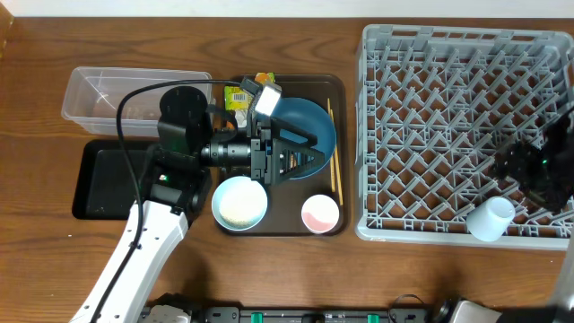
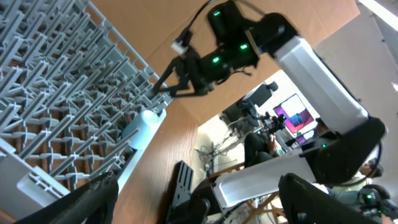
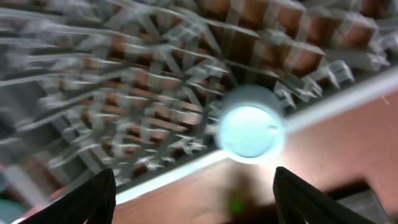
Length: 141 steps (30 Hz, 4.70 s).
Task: Sort waste into correct bins and load items into the dishwasher rack
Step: 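Carry the light-blue cup with right gripper and place it in rack, then grasp the pink cup with the left gripper and lift it, then hand the pink cup from left gripper to right gripper, then place the pink cup in the rack's front-right corner with right gripper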
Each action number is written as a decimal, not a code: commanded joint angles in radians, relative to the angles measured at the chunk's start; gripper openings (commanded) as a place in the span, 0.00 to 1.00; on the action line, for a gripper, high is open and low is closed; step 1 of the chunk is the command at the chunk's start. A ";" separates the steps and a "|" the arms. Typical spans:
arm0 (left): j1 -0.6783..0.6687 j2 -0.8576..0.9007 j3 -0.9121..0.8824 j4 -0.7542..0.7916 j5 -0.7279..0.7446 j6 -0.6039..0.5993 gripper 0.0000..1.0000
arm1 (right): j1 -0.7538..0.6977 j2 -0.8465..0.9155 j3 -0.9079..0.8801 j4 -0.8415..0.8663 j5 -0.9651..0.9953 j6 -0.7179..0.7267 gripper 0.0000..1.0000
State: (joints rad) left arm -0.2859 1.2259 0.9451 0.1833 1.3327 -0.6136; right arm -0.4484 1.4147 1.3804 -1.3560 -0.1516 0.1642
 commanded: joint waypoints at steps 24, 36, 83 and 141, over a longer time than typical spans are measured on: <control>-0.516 0.084 0.016 -0.813 -1.297 0.254 0.72 | -0.003 -0.134 0.038 0.066 -0.234 -0.091 0.81; -0.521 0.314 0.016 -0.755 -1.303 0.254 0.51 | -0.003 -0.134 0.037 0.062 -0.234 -0.091 0.81; -0.052 0.004 0.139 -0.287 -0.008 0.166 0.06 | 0.729 -0.134 0.037 0.375 -0.990 -0.449 0.57; -0.051 0.003 0.139 -0.197 -0.016 0.080 0.98 | -0.415 0.206 0.038 0.016 0.066 0.075 0.47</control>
State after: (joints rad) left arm -0.3374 1.2415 1.0737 -0.0181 1.3029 -0.5274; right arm -0.8536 1.5929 1.4109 -1.3300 -0.1131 0.2272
